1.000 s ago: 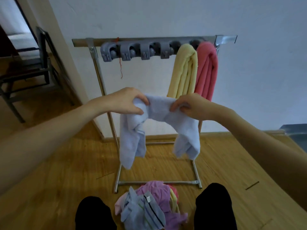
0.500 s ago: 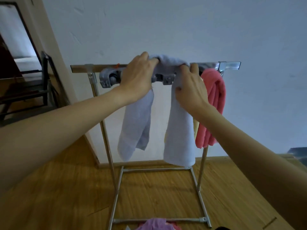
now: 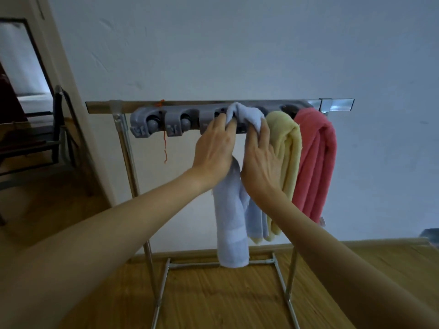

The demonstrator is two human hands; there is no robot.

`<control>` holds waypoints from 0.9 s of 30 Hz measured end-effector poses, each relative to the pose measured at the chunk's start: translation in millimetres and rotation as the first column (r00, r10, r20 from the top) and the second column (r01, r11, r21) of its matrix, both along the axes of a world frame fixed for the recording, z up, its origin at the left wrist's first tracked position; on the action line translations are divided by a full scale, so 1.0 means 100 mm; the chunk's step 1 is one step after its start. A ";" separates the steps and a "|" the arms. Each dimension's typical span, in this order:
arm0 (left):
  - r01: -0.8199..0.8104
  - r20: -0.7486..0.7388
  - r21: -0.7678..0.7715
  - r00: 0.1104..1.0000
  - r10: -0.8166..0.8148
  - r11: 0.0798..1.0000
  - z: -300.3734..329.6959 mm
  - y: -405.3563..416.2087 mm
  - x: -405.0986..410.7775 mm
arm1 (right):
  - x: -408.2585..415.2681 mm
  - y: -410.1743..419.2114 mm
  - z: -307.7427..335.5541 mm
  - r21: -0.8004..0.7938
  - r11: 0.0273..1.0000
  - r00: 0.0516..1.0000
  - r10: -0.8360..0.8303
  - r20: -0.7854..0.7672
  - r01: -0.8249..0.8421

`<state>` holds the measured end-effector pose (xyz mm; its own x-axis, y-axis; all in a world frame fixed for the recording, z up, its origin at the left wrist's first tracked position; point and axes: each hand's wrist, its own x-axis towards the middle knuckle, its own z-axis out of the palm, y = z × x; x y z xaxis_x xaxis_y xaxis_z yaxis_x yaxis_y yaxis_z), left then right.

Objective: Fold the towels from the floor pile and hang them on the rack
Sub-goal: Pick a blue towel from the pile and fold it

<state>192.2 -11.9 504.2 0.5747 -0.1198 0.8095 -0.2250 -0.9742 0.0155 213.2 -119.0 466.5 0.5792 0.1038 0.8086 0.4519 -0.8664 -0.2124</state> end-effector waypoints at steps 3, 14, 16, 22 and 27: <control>0.047 0.055 0.055 0.997 -0.050 0.997 -0.20 0.02 0.06 | 0.08 -0.04 -0.25 0.012 0.996 0.995 0.084 -0.061 -0.084; 0.101 0.142 0.170 0.982 -0.126 0.980 -0.44 0.19 0.21 | 0.22 -0.22 -0.66 0.103 0.926 0.925 0.373 -0.079 -0.364; 0.178 0.139 0.124 0.971 -0.195 0.976 -0.56 0.20 0.18 | 0.20 -0.23 -0.70 0.168 0.890 0.900 0.435 -0.034 -0.424; 0.368 0.040 -0.394 0.922 -0.384 0.843 -1.15 0.21 0.04 | 0.13 -0.19 -0.90 0.420 0.783 0.884 0.448 0.131 -0.459; 0.223 -0.218 -0.573 0.886 -0.409 0.789 -1.80 0.29 0.14 | 0.06 -0.22 -1.10 0.425 0.888 0.942 0.275 -0.190 -0.174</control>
